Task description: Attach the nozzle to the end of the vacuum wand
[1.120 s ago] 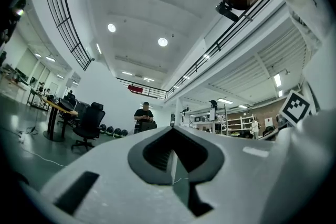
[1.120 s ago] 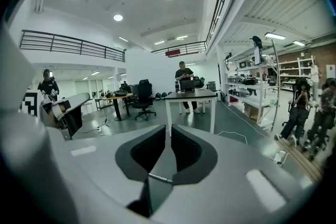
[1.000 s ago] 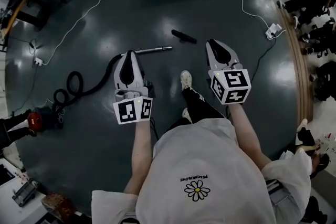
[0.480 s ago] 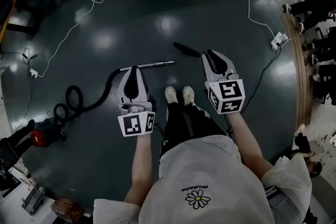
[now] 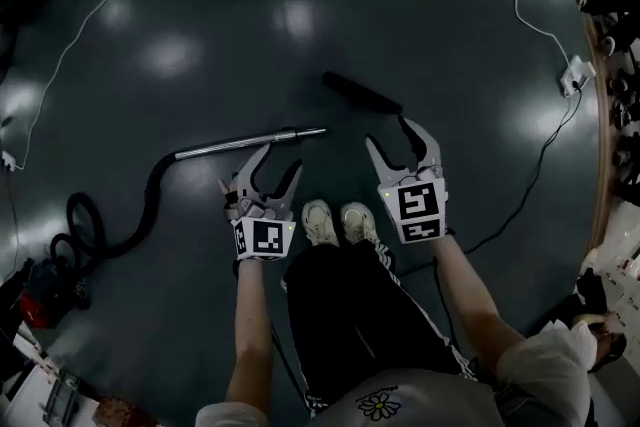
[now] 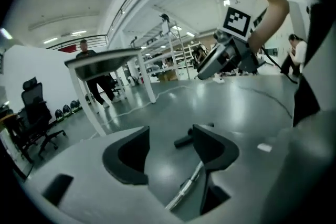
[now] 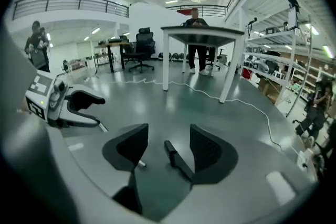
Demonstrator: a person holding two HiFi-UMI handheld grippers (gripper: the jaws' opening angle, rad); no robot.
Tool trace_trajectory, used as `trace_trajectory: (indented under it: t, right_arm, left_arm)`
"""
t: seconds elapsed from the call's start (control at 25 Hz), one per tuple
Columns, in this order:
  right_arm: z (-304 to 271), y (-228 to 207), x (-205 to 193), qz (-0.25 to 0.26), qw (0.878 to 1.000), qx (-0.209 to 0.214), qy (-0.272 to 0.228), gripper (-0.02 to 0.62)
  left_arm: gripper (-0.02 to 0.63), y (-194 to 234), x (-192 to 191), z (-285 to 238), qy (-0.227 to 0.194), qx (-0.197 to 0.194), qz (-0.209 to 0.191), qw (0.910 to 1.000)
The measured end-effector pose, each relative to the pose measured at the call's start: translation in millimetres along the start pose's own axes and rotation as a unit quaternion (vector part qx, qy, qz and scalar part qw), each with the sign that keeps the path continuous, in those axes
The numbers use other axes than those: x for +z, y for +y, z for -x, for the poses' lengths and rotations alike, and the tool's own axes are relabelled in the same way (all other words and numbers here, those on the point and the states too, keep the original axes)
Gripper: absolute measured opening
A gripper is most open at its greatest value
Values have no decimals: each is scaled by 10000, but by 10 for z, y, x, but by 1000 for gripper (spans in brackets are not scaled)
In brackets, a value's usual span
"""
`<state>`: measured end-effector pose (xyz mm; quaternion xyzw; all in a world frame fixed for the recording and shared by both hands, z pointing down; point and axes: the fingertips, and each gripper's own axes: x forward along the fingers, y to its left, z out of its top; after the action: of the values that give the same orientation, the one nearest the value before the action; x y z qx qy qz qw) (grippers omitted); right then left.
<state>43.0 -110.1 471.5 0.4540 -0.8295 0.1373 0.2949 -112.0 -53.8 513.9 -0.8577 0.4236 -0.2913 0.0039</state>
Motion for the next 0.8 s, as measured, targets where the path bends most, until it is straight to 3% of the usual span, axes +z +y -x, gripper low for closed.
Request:
trace_trajectory:
  t: [0.16, 0.24, 0.32, 0.36, 0.4, 0.44, 0.52, 0.68, 0.72, 0.8]
  right_arm:
    - [-1534, -130, -1589, 651, 9970, -402, -80, 240]
    - [-2036, -165, -2016, 1172, 9915, -521, -215, 242]
    - [-2390, -189, -2177, 1664, 9830, -700, -338, 242]
    - [-2506, -212, -2205, 1866, 9784, -814, -346, 241]
    - [-2596, -241, -2217, 2041, 9741, -920, -312, 213]
    - [-2674, -272, -2208, 2182, 9705, -991, -271, 230]
    - [-2777, -310, -2146, 2300, 9683, -937, -260, 223]
    - [-2691, -217, -2189, 2429, 9701, 15, -41, 192]
    - [-2640, -173, -2200, 2717, 9619, 292, 55, 190]
    - [-2511, -75, -2203, 3584, 9308, 672, 239, 190]
  left_arm:
    - [309, -480, -1835, -1045, 437, -619, -1115, 9909]
    - [314, -576, -2435, -1322, 640, -768, -1668, 9809]
    - [314, -563, -2828, -1512, 869, -787, -2177, 9689]
    - [305, -559, -2946, -1580, 960, -778, -2385, 9632]
    - [267, -556, -3015, -1632, 1001, -762, -2519, 9595]
    - [205, -535, -3041, -1679, 1006, -723, -2571, 9584]
    - [206, -470, -3032, -1749, 1032, -643, -2591, 9582]
    - [193, -408, -2913, -1715, 1047, -508, -2580, 9591]
    - [192, -354, -2818, -1680, 957, -421, -2533, 9617]
    - [187, -234, -2579, -1580, 693, -236, -2440, 9670]
